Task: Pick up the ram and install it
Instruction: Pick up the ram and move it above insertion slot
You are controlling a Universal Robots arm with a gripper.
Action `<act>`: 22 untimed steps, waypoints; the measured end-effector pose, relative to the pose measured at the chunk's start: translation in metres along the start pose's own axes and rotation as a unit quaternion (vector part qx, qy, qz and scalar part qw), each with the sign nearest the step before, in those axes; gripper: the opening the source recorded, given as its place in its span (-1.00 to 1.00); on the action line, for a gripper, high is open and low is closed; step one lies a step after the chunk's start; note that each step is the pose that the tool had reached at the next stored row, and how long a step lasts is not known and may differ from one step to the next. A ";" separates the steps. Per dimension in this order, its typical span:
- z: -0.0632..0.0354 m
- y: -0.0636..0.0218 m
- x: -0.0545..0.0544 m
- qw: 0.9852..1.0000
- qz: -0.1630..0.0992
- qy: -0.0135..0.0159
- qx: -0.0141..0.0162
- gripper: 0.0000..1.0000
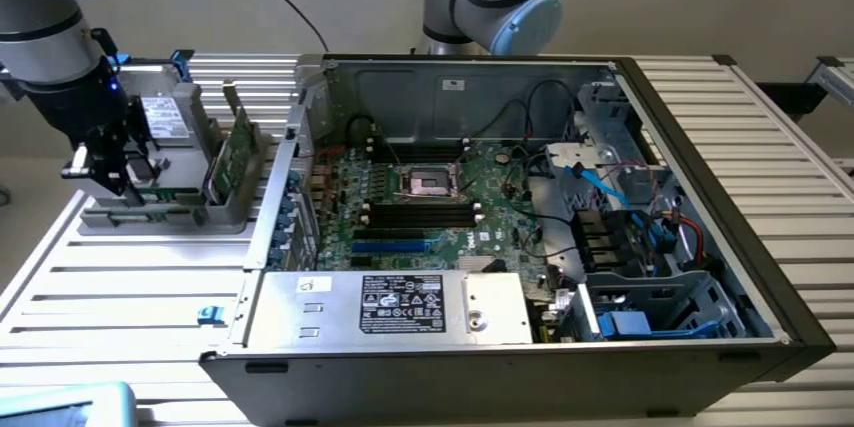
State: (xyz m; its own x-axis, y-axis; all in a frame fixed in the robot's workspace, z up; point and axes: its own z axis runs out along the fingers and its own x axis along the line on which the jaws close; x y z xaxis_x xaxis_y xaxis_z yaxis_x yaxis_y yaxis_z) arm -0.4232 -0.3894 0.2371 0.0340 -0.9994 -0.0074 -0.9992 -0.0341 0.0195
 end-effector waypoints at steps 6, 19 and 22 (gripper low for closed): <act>0.0107 -0.0007 0.001 1.000 0.001 0.000 0.000 0.02; 0.0266 -0.0011 0.003 1.000 0.003 0.000 -0.001 0.02; 0.0298 -0.0010 0.003 1.000 0.003 0.000 -0.001 0.02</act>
State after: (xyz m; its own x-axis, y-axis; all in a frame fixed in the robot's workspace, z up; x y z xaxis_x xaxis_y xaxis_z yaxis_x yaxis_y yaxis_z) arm -0.4227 -0.3919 0.2072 0.0278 -0.9996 -0.0079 -0.9994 -0.0280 0.0221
